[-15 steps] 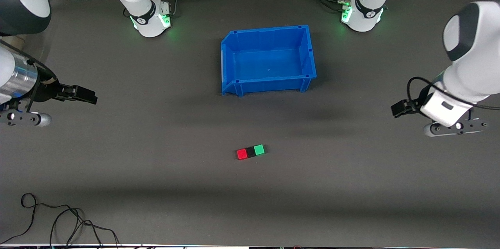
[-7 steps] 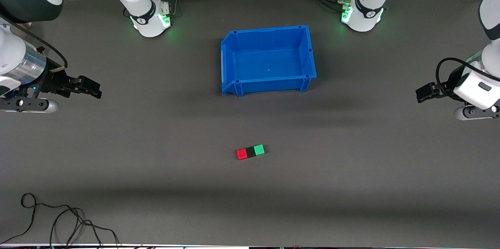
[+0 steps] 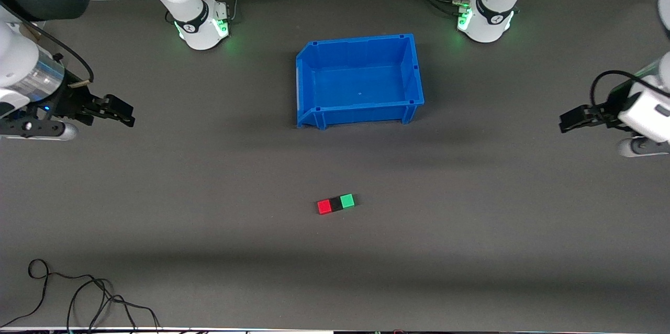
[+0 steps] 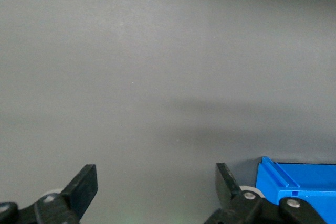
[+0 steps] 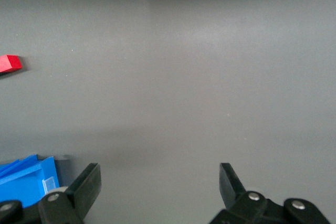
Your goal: Attach green and red cubes to black cube
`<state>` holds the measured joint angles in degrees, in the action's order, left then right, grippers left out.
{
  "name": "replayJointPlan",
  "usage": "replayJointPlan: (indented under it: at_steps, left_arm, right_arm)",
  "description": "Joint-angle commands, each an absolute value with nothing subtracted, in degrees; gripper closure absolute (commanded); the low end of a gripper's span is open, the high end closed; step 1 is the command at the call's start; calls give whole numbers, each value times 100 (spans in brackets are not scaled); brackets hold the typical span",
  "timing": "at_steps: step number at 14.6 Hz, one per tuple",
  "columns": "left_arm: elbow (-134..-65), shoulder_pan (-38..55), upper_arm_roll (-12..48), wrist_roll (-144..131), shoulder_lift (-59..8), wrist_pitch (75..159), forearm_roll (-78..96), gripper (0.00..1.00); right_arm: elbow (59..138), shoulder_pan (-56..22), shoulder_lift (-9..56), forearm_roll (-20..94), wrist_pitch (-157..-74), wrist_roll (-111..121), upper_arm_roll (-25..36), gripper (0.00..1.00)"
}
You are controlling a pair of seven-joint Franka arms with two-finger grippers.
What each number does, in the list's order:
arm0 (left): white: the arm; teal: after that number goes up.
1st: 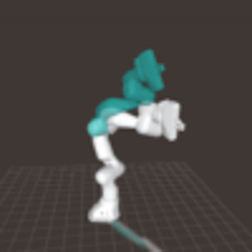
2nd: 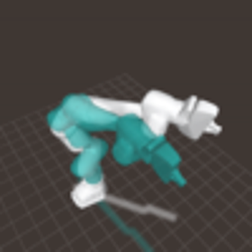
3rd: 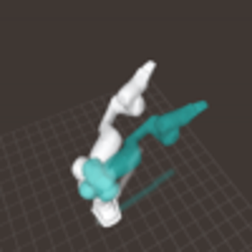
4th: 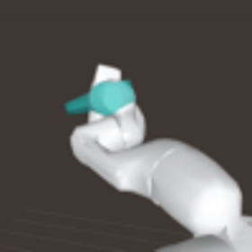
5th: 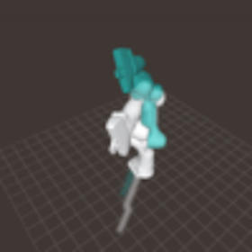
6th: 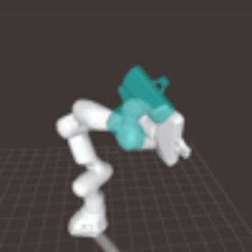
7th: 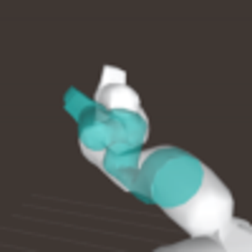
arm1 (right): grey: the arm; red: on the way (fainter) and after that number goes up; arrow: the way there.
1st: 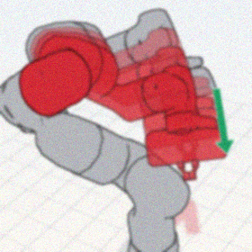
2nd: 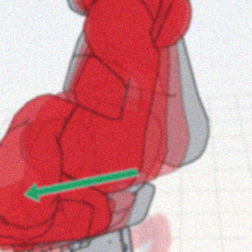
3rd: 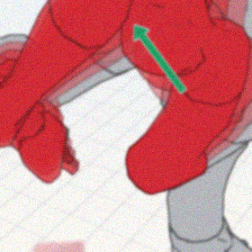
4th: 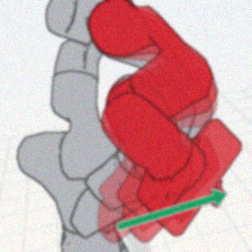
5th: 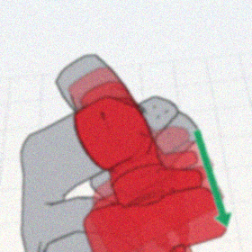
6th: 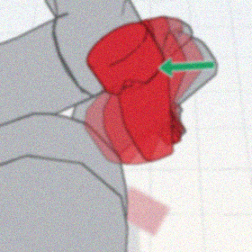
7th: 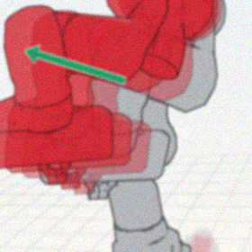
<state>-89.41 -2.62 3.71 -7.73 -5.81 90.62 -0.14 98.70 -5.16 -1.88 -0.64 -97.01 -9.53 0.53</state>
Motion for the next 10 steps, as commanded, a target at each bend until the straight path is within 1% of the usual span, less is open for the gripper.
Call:
replayJointPlan:
  at_steps: [1, 10]
  left_arm:
    - [-8596, -457, 396, -756, -782, 8833, 79, 0]
    - [-8613, -439, 413, -756, -782, 8824, 79, 0]
  right_arm:
    - [10020, -475, -369, -149, -9844, -826, 44, 0]
    - [9738, -475, -334, -158, -9765, -835, 35, 0]
